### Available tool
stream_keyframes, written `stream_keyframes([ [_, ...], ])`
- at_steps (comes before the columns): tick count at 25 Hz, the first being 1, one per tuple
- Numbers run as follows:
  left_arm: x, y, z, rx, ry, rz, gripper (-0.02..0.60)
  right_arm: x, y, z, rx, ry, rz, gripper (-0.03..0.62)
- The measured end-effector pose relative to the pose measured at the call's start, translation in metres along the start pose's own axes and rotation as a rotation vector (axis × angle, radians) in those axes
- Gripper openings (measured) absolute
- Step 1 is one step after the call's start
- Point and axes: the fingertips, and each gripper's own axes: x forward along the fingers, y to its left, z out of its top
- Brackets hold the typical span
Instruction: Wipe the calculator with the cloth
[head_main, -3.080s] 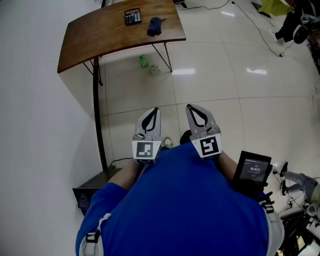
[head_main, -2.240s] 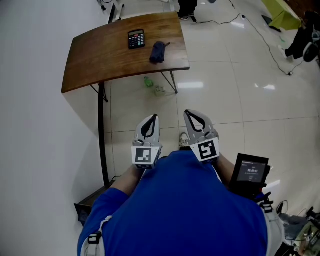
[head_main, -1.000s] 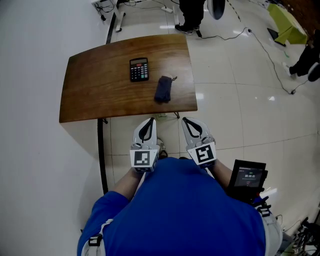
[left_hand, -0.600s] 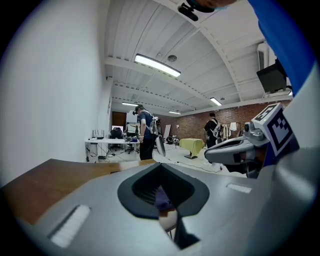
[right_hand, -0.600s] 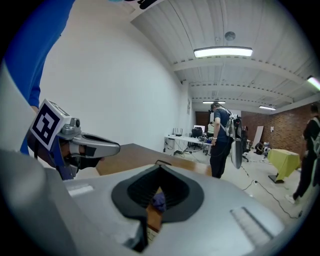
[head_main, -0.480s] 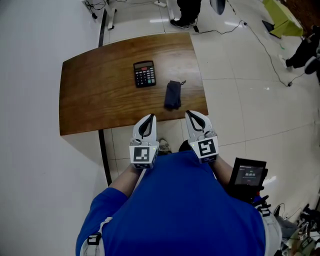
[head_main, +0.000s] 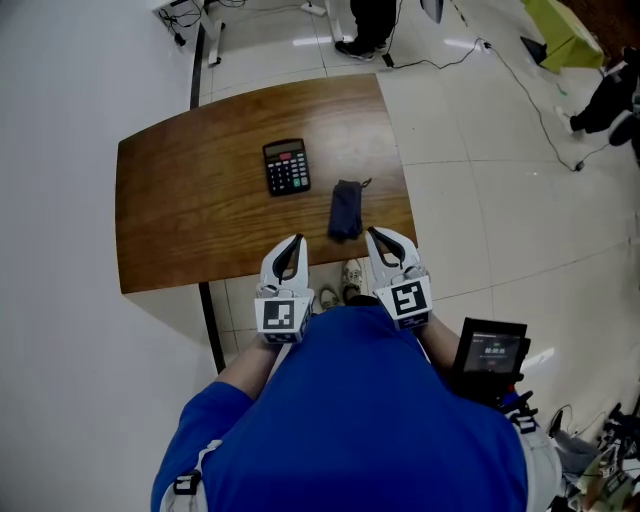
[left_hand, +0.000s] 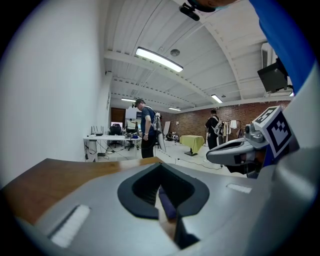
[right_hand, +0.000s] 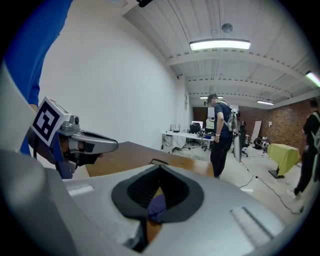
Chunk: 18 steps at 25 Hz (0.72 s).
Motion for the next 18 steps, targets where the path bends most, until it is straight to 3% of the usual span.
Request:
stream_keyframes([
  [5,0.022,0.001,0.005,0.022,0.01,-0.002,0.006,0.019,-0.013,-0.008,-0.014,0.008,0.034,0.002],
  [16,0.068,0.007,-0.009,0.063,0.118,0.023,0.006,0.074,-0.036,-0.064,0.048,0.214,0.153,0.008],
  [18,0.075,0.01,-0.013,0.064,0.134,0.029,0.006,0.085,-0.038,-0.074,0.065,0.241,0.166,0.05],
])
